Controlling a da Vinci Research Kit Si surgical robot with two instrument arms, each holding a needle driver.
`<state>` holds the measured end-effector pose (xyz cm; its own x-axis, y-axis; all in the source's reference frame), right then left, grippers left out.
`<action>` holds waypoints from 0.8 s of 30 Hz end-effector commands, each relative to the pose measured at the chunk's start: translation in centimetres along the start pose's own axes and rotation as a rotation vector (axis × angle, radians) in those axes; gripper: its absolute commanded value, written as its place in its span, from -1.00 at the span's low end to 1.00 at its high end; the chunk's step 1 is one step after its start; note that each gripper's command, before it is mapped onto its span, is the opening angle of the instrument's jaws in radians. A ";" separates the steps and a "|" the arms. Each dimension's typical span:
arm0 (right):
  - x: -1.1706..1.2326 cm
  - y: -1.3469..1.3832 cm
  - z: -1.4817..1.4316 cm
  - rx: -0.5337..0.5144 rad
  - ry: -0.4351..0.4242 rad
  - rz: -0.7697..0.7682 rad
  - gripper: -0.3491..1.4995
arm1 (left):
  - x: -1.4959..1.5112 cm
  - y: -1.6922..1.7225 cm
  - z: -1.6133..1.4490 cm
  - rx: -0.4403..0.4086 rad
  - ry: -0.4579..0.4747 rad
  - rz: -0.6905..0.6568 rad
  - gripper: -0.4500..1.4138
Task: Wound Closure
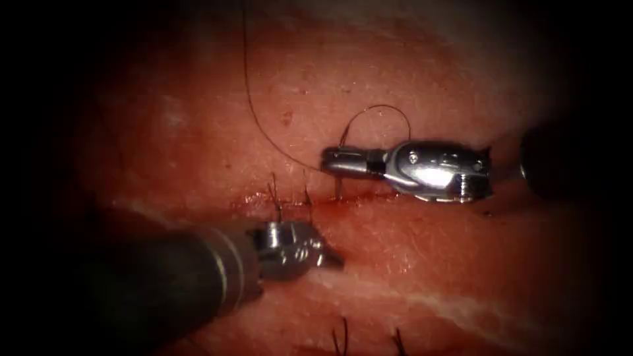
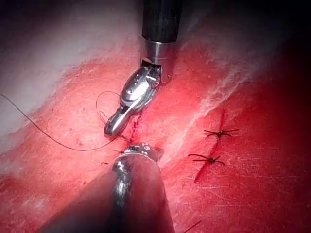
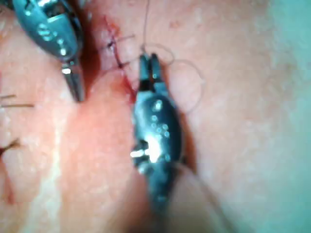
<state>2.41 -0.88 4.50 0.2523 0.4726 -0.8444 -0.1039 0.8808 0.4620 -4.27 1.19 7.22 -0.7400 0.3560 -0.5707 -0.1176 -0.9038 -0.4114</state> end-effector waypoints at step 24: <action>0.10 0.00 0.05 -0.016 -0.004 0.070 -1.00 | -0.09 0.03 0.17 0.063 0.124 -0.024 -1.00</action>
<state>2.45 -0.71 4.36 0.2463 0.5392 -0.8054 -0.1429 0.8421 0.5200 -4.26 1.15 7.32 -0.6486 0.4009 -0.6470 -0.1823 -0.9071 -0.3793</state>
